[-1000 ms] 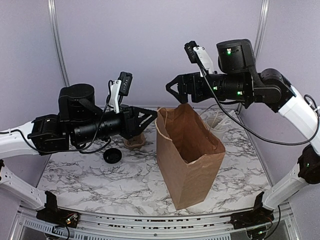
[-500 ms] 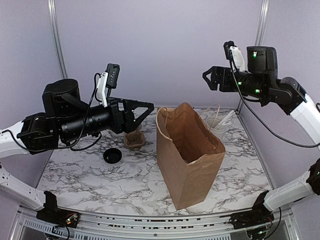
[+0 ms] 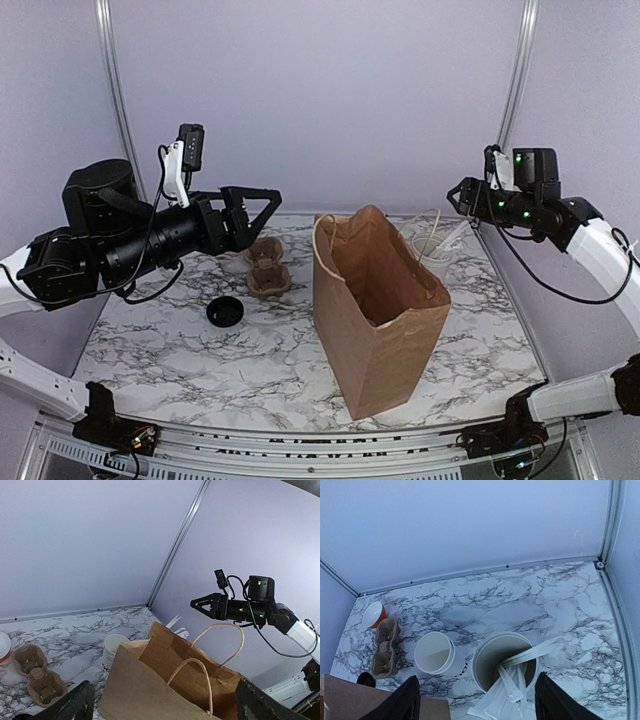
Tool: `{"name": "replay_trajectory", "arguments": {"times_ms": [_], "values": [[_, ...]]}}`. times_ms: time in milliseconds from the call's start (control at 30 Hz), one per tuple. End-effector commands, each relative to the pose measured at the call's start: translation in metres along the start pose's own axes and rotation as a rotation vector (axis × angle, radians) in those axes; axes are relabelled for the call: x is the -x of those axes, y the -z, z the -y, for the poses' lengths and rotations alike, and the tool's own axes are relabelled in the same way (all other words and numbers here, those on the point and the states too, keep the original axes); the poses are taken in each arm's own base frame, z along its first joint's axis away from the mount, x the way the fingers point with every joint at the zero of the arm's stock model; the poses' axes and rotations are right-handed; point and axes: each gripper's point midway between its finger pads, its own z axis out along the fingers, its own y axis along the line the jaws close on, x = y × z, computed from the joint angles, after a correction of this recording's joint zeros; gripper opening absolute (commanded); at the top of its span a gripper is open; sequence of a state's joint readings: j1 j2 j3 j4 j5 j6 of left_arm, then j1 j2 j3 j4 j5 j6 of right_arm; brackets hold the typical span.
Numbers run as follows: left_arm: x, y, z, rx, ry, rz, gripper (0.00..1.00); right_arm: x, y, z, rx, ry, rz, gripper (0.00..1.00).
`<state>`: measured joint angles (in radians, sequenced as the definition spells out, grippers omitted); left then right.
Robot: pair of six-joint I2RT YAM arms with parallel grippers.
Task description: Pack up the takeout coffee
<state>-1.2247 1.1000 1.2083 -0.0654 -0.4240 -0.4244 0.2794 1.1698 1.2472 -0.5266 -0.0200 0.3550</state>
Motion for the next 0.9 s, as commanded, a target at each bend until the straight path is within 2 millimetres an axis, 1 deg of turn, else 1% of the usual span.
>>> {"name": "replay_trajectory", "arguments": {"times_ms": [0, 67, 167, 333, 500, 600, 867], "values": [[-0.004, 0.008, -0.026, 0.105, 0.016, -0.003, 0.99, 0.004, 0.0, 0.009, 0.07, -0.069, 0.039, 0.74], [-0.006, 0.008, -0.029, 0.112, 0.019, -0.008, 0.99, -0.003, -0.006, 0.02, 0.072, -0.094, 0.026, 0.67], [-0.009, 0.009, -0.032, 0.116, 0.022, -0.015, 0.99, -0.013, -0.014, 0.028, 0.066, -0.112, 0.003, 0.58], [-0.013, 0.009, -0.035, 0.126, 0.027, -0.023, 0.99, -0.028, -0.022, 0.037, 0.038, -0.117, -0.031, 0.46], [-0.014, 0.009, -0.037, 0.128, 0.028, -0.027, 0.99, -0.037, -0.024, 0.046, 0.007, -0.114, -0.051, 0.37], [-0.015, 0.008, -0.037, 0.127, 0.029, -0.029, 0.99, -0.044, -0.024, 0.049, -0.009, -0.108, -0.07, 0.35], [-0.017, 0.006, -0.038, 0.128, 0.028, -0.036, 0.99, -0.058, -0.016, 0.052, -0.021, -0.091, -0.109, 0.32]]}}
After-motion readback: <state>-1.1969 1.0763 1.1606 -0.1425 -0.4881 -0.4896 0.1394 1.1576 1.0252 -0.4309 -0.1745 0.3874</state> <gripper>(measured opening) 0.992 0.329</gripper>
